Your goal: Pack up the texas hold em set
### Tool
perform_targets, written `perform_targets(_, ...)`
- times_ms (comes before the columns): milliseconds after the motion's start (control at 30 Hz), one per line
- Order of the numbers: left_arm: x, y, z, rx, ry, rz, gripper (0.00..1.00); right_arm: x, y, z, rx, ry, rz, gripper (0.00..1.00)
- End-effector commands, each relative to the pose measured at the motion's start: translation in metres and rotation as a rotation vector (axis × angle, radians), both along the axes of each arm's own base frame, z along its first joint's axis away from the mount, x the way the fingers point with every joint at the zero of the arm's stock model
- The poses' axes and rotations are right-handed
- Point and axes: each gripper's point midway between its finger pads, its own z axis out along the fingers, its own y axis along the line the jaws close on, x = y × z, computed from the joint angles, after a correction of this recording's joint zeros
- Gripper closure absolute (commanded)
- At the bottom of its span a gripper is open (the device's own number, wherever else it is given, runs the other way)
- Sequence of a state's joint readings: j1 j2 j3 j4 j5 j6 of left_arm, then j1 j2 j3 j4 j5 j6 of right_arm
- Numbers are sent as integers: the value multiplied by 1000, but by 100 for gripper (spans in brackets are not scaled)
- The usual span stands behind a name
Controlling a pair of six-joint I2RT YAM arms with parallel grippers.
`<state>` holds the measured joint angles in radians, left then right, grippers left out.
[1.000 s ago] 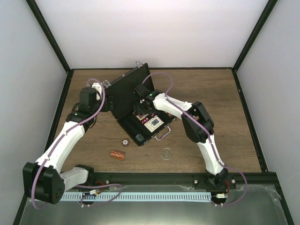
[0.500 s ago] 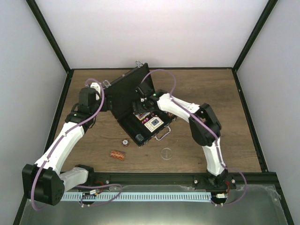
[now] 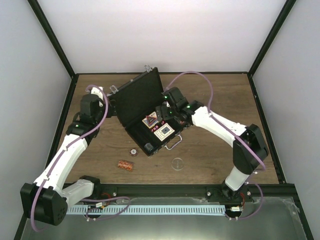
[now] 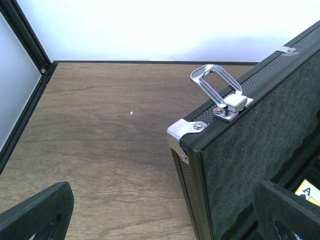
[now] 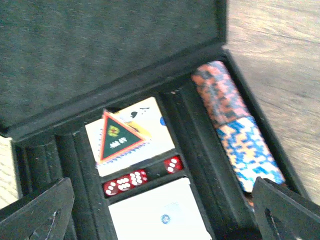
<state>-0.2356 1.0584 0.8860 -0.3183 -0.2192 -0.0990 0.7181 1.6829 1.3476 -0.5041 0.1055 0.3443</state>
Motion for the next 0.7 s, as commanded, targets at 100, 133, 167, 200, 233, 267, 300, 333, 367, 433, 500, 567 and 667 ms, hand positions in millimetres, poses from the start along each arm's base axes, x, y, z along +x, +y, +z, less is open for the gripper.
perform_targets(100,2,3,-1,20,-3,10,0,-43,-27,5,88,61,45,0)
perform_targets(133,1,-1,-1,9,-7,-10,0,-55,-33,-2,94,93,41,0)
perform_targets(167,1,-5,-2,-4,-9,-31,0,-66,-40,-9,94,126,33,0)
perform_targets(200,2,-9,-4,-18,-6,-51,0,-76,-48,-19,91,168,2,0)
perform_targets(233,4,-13,-7,-29,3,-67,0,-85,-56,-26,85,205,-32,0)
perform_targets(267,5,-16,-10,-35,16,-76,0,-95,-64,-32,81,238,-61,0)
perform_targets(300,7,-17,-13,-35,30,-77,0,-103,-69,-36,89,268,-86,0)
perform_targets(333,9,-16,-14,-31,40,-72,0,-110,-73,-39,104,288,-103,0)
perform_targets(367,9,-14,-14,-24,46,-58,0,-120,-77,-43,120,309,-111,0)
perform_targets(433,9,-13,-10,-26,35,-52,0,-133,-76,-52,151,352,-93,0)
perform_targets(500,9,-15,-10,-36,24,-67,0,-148,-70,-64,174,425,-48,0)
perform_targets(567,10,-17,-14,-36,40,-72,0,-160,-64,-74,161,480,-17,3)
perform_targets(667,10,-16,-13,-34,47,-67,0,-173,-63,-84,23,487,-4,8)
